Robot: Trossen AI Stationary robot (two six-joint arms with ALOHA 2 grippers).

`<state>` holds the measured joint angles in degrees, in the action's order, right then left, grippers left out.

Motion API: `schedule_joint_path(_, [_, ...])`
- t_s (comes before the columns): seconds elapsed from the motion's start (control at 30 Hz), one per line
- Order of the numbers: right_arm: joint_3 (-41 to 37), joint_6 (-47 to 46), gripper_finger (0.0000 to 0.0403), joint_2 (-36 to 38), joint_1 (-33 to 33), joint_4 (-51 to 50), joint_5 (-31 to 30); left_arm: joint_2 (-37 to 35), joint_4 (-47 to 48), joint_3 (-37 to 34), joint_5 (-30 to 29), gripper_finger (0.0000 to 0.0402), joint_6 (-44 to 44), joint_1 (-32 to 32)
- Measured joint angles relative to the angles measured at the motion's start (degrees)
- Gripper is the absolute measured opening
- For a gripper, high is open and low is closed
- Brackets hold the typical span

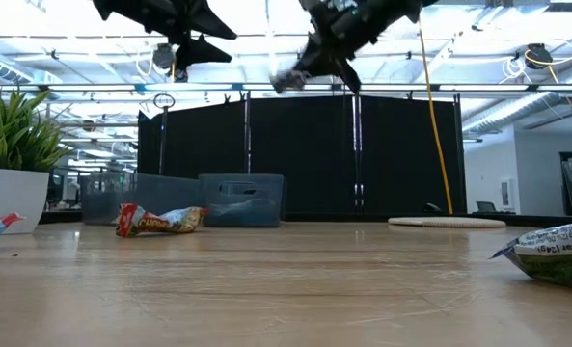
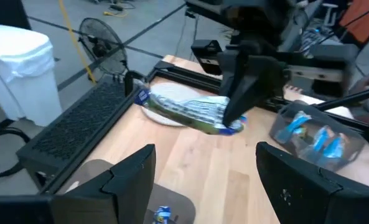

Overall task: Pick and place Granola Bars by type
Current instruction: Put the blue granola bar into the top right black transparent bin

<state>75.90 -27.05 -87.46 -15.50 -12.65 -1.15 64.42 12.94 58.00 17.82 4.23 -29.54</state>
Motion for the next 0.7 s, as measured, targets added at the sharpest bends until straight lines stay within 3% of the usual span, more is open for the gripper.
schedule_joint_path(0.4, [0.0,0.9,0.0005,-0.1,2.3,9.7,1.7,0.1,-4.8,0.0,3.1,0.0274,4.2,0.0])
schedule_joint_path(0.7, [0.0,1.2,0.0005,-0.1,2.9,13.9,2.9,4.3,-11.0,0.1,5.5,0.0274,10.8,-0.4])
